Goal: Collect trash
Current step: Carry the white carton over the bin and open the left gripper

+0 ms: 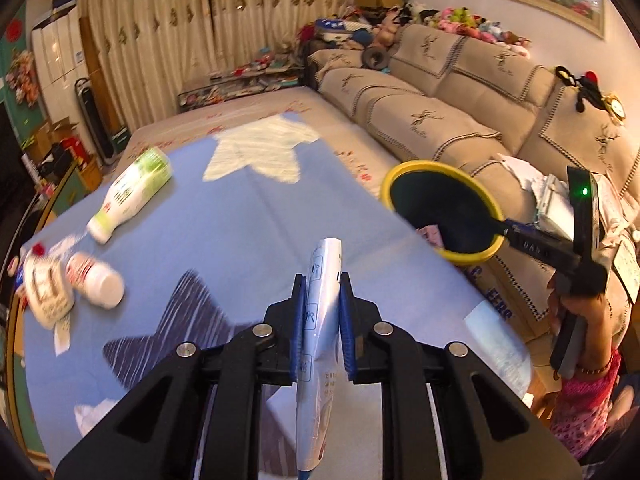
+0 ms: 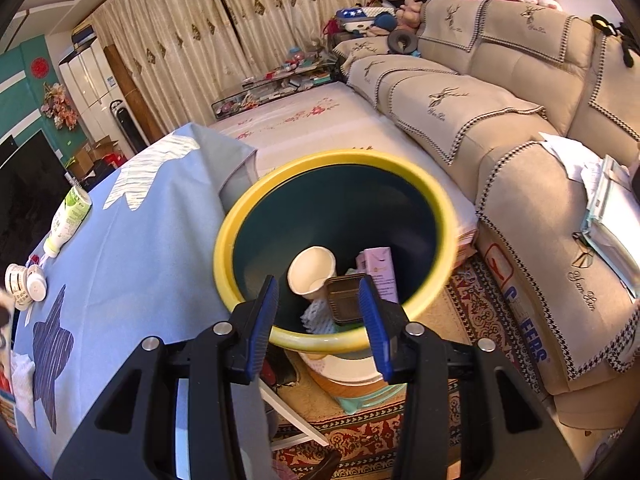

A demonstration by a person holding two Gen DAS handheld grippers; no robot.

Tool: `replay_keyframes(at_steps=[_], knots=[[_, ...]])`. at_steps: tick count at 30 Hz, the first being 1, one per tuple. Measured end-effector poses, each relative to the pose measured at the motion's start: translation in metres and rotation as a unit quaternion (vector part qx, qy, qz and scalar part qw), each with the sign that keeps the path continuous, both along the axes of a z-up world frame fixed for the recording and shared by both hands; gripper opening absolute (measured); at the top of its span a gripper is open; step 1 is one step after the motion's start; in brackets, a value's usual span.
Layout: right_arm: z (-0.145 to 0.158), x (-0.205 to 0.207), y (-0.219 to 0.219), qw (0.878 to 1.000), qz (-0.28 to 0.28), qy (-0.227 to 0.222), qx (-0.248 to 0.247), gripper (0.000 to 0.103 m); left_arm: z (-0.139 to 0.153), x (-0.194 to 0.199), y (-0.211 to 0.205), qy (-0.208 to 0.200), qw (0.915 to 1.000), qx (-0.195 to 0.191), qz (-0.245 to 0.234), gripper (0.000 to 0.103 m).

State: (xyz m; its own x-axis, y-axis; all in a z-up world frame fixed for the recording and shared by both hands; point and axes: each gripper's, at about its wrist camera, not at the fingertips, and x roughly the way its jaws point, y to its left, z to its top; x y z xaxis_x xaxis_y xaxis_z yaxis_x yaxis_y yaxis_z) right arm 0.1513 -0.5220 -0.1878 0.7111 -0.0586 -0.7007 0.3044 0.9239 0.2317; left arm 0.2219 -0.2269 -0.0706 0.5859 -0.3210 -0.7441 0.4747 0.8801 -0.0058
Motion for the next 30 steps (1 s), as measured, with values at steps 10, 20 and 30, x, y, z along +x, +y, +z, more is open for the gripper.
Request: replay_keyframes(at_steps=[10,20,30], knots=[[-0.007,-0.028,-0.047,0.999,-0.053,0.003,0.002,0.041,0.009,0.045,-0.108,0.01,0.9964,-0.024,-0.081,0.016],[-0.022,-0.036,-0.074,0.997,-0.075,0.022,0.013,0.041,-0.017,0.104,-0.223,0.036,0.9917,-0.021,-0.121,0.016],[-0.032,-0.046,-0.092,0.995,-0.094,0.028,0.024,0.041,-0.045,0.135,-0.289,0.041,0.9905,0.004,-0.131,0.023]])
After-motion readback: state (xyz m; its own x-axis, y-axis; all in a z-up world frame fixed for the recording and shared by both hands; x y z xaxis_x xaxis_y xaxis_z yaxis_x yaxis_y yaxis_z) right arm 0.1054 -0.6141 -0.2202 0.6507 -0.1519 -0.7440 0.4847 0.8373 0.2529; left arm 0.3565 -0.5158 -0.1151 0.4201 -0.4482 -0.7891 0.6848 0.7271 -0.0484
